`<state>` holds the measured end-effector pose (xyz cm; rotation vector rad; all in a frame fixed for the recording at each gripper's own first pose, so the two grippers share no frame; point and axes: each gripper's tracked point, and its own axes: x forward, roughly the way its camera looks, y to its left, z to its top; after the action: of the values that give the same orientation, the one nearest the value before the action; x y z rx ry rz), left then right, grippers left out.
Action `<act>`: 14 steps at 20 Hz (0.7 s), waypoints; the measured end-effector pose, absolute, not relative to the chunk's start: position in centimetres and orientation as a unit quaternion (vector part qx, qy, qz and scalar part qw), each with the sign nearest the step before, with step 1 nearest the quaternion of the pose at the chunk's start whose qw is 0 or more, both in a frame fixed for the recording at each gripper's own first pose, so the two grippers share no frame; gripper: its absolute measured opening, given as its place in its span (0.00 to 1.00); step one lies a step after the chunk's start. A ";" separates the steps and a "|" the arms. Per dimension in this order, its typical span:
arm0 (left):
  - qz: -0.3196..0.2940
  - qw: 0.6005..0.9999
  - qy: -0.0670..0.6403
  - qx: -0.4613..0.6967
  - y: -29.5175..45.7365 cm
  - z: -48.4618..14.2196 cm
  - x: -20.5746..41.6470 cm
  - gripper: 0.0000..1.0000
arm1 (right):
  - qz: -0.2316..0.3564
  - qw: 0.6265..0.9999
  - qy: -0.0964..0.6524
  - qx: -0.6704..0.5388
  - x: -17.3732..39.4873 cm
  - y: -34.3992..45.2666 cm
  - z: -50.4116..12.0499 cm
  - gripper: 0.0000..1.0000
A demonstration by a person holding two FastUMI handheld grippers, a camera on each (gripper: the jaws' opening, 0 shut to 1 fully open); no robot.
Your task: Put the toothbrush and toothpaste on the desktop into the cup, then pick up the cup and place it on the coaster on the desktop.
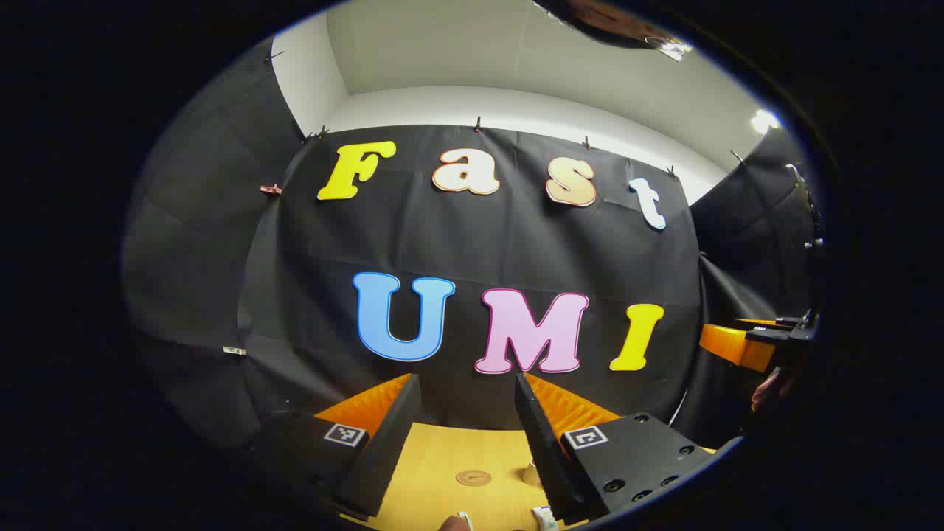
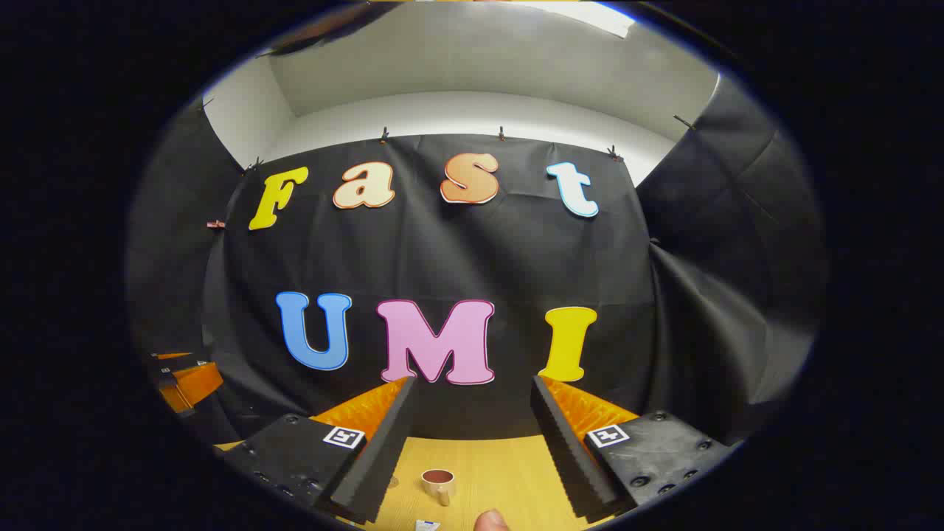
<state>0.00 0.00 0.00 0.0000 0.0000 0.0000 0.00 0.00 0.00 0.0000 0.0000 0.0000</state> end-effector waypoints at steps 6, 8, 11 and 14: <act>0.005 1.000 0.011 0.016 0.4 -0.6 -0.2 0.85 | 0.022 0.999 0.013 -0.034 -0.2 1.5 -1.3 0.95; 0.001 1.000 0.013 0.021 0.3 -1.1 0.0 0.86 | 0.031 0.999 0.017 -0.037 -0.2 2.1 -1.7 0.96; -0.005 1.000 0.018 0.024 0.2 -1.4 -0.2 0.87 | 0.050 0.998 0.019 -0.030 -0.3 3.0 -2.0 0.96; -0.009 0.999 0.021 0.032 0.1 -1.6 -0.2 0.87 | 0.051 0.998 0.024 -0.035 -0.1 3.0 -2.6 0.95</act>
<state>-0.18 0.11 -1.58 0.0639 0.0428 -0.0174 -0.07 3.04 -2.65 -0.0695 0.0478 0.1030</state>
